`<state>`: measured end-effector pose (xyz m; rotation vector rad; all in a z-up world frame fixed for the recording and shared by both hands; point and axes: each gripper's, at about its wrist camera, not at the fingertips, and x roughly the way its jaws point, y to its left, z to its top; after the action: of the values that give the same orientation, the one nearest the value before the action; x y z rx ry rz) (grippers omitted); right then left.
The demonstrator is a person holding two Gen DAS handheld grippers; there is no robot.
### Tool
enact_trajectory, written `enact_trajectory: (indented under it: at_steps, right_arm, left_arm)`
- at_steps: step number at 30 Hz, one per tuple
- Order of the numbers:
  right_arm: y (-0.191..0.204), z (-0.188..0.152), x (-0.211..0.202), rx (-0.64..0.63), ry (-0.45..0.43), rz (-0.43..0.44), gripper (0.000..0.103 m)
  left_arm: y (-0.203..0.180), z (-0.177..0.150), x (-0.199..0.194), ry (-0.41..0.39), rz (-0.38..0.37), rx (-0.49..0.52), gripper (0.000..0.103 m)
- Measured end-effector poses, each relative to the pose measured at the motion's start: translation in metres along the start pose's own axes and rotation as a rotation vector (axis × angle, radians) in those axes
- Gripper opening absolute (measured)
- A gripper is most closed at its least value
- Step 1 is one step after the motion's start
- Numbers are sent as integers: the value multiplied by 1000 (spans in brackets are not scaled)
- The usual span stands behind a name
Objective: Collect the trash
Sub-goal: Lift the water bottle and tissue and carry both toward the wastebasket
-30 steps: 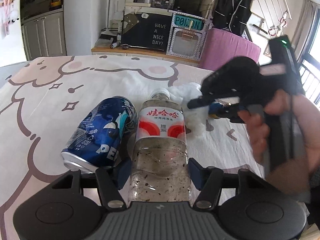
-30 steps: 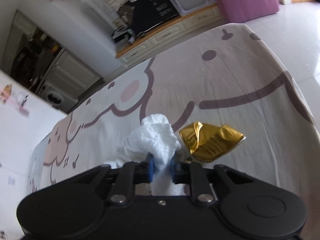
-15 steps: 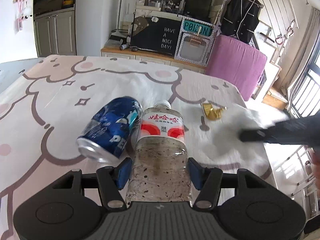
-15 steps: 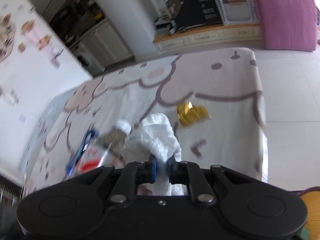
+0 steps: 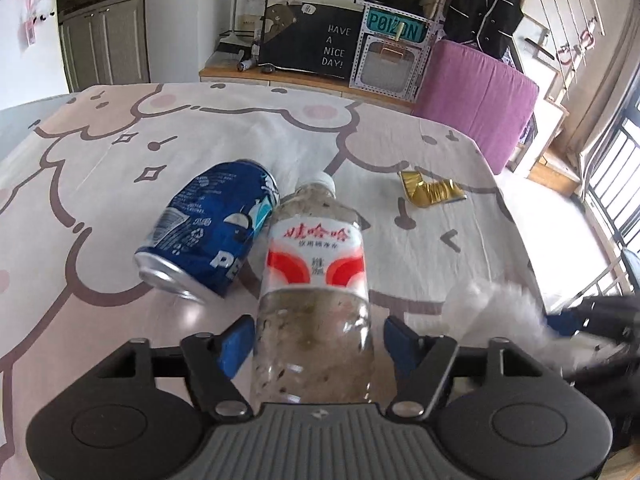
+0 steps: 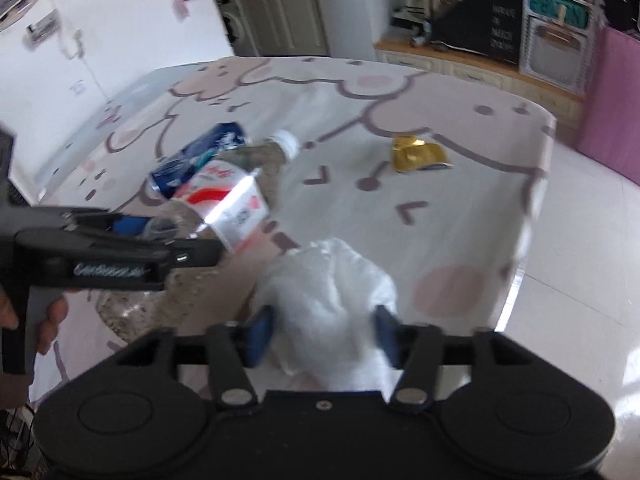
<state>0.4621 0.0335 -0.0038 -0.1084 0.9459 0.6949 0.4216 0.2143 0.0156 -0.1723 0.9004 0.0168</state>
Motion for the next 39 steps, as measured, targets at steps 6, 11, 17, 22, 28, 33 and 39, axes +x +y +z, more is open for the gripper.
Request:
enact_trajectory:
  at_steps: [6,11,17,22,28,33,39]
  right_arm:
    - [21,-3,20,-25,-38,-57,69]
    - [23,-11,26,-31,-70,-132,56]
    - [8,-9,16,33,-89,-116,19]
    - [1,-9,-7,68,-138,-109,18]
    - [-4,-16,-36,104,-201,-125,18]
    - [-9,-29,-62,128,-251,-147,18]
    - [-21,-55,-98,163,-314,-188,18]
  left_arm:
    - [-5,7,7,12,10,11,68]
    - [-1,2,4,-2,14,4,60]
    - [-5,-3,-5,-25,9,-6,59]
    - [-19,-7,-16,-52,-10,11,59]
    - [-38,-11,-32,-95,-32,38,59]
    - [-60,-15,-47,-132,-50,76,59]
    - [-96,-26,-66,-184,-87,127,59]
